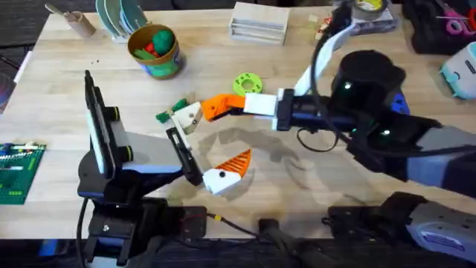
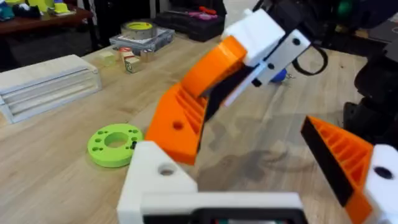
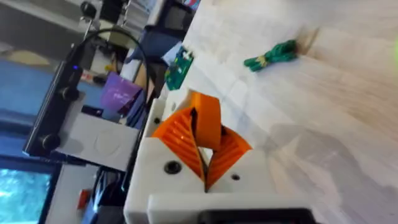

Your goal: Pick up the gripper from the table and insert it into the empty holder that is missing its gripper. Then pick up a screw, insert it into the mounting hole, and use the screwdriver to tighten it. Finally, clean up the table by picking up the vegetable and placing it into the bucket.

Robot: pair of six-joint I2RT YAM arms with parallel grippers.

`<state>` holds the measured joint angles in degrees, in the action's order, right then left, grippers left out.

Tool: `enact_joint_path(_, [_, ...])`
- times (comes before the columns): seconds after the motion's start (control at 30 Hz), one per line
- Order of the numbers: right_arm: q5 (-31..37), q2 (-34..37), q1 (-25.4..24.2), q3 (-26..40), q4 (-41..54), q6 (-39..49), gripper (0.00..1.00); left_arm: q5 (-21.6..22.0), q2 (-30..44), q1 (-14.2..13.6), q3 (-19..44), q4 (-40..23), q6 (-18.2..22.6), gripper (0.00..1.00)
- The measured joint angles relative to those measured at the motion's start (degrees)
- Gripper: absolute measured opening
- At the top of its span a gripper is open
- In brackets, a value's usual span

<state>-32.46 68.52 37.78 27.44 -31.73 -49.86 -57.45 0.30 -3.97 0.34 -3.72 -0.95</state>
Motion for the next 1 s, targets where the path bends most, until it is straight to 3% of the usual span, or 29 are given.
enact_joint_path(0.43, [-4.22,5.75,0.72,-0.28,-8.21,-4.15,0.011,1.14,0.01,0.37,-0.02,-0.16,-0.15,0.993])
enact_joint_path(1.0, [-11.98,5.75,-2.25,-0.28,-6.83,-4.19,0.01,0.09,0.01,0.37,-0.02,-0.51,-0.15,0.993])
